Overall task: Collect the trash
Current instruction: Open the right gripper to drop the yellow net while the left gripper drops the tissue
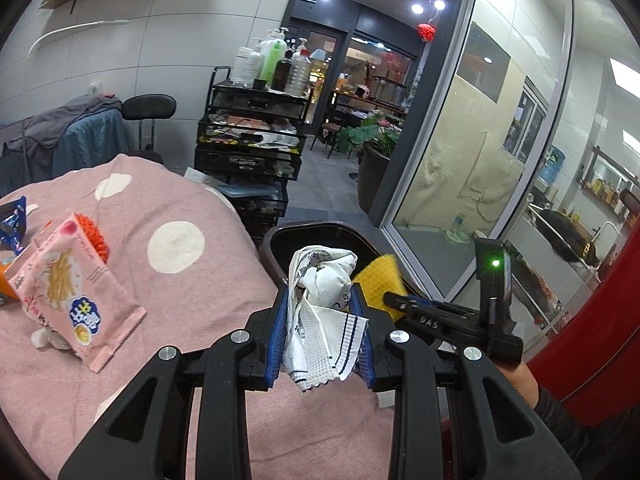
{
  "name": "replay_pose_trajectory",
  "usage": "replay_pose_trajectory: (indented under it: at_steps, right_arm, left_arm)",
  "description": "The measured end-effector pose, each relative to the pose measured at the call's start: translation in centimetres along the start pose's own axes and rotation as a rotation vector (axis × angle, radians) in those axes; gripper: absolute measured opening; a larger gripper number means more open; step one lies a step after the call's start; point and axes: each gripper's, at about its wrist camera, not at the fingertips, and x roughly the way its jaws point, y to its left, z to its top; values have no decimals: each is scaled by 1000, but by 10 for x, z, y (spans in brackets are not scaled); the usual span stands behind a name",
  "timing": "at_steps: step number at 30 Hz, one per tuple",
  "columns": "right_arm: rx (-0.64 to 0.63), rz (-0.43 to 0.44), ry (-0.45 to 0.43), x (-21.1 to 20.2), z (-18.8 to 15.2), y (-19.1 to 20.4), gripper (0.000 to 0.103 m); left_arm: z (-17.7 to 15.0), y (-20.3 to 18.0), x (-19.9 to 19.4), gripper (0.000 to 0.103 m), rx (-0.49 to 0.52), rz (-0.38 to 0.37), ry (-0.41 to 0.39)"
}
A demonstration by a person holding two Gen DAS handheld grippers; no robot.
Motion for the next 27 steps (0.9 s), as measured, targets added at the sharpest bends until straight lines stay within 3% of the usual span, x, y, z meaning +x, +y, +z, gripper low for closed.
replay_pose_trajectory:
  at_steps: [1, 2, 16, 27]
  right_arm:
    - [16, 0, -5, -1, -2, -2, 60]
    - [33, 8, -19, -3, -4, -4, 62]
    - [85, -30, -120, -31, -6, -15, 74]
    - [129, -79, -229, -60, 0, -26, 82]
  left_arm:
    - [0, -1, 2, 30, 2, -3, 4]
    - [0, -3, 4, 30, 4, -6, 9]
    - [7, -21, 36, 30, 25, -51, 68]
    - [17, -34, 86, 30, 43, -66, 175]
